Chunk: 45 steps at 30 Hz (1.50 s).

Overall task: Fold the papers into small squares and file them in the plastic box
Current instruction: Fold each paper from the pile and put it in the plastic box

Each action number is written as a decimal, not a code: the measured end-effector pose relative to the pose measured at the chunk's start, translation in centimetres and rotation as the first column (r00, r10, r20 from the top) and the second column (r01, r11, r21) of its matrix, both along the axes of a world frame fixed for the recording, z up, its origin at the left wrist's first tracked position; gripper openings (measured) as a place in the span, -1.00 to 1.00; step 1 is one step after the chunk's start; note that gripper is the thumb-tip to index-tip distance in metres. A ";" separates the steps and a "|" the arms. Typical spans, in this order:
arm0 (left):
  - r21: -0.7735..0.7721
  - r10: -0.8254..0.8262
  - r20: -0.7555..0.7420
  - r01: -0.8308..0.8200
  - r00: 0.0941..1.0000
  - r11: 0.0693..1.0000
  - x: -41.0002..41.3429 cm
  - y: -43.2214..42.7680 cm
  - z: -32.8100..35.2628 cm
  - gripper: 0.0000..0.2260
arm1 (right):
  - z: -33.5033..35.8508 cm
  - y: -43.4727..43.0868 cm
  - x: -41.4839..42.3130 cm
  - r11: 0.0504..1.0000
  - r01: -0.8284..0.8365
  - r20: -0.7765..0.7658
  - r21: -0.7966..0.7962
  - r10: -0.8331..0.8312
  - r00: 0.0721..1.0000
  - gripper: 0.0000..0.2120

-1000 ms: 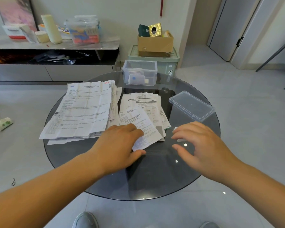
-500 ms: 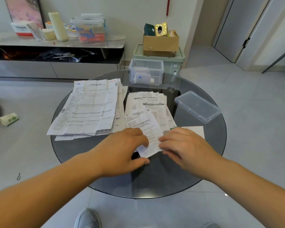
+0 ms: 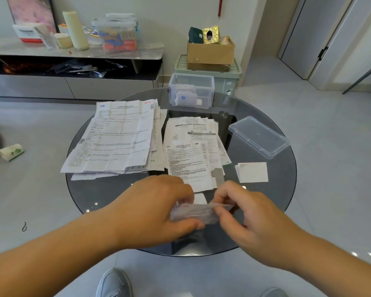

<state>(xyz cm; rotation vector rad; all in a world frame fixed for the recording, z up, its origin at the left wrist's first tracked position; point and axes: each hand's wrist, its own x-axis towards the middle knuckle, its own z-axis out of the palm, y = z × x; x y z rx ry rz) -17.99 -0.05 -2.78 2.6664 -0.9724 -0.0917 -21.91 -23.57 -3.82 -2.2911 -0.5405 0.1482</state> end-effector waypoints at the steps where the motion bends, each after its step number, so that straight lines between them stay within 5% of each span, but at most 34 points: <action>1: 0.019 0.015 -0.023 -0.014 1.000 1.000 -0.2 -0.1 -0.1 -0.59 | -0.2 0.1 -0.1 1.000 0.011 -0.026 0.005 -0.011 1.000 -0.90; 6: 0.071 0.148 -0.120 -0.140 0.982 0.988 0.1 0.0 -0.9 -0.65 | -1.5 0.8 0.6 0.995 0.096 -0.116 -0.023 -0.098 0.988 -0.94; 11: 0.113 0.219 -0.172 -0.202 0.960 0.973 0.4 0.1 -1.6 -0.50 | -2.0 1.7 1.8 0.974 0.179 -0.102 -0.139 -0.193 0.976 -0.56; 17: 0.100 0.306 -0.161 -0.293 0.938 0.951 0.5 -0.4 -1.8 -0.54 | -2.3 2.2 1.8 0.945 0.210 0.010 -0.252 -0.214 0.977 -0.34; 24: 0.165 0.311 -0.134 -0.289 0.941 0.943 0.1 -0.8 -1.5 -0.43 | -1.8 2.4 0.3 0.943 0.089 0.161 -0.320 -0.038 0.986 -0.64; 38: 0.172 -0.205 -0.141 0.228 0.969 0.958 -0.4 0.7 -1.1 -0.32 | -1.6 -0.3 0.2 0.897 -0.194 0.182 -0.397 0.284 0.941 -0.74; 45: 0.110 -0.271 -0.024 0.272 0.962 0.956 -1.6 0.9 -2.6 -0.56 | -2.4 -0.9 -0.4 0.906 -0.224 0.177 -0.359 0.302 0.937 -0.52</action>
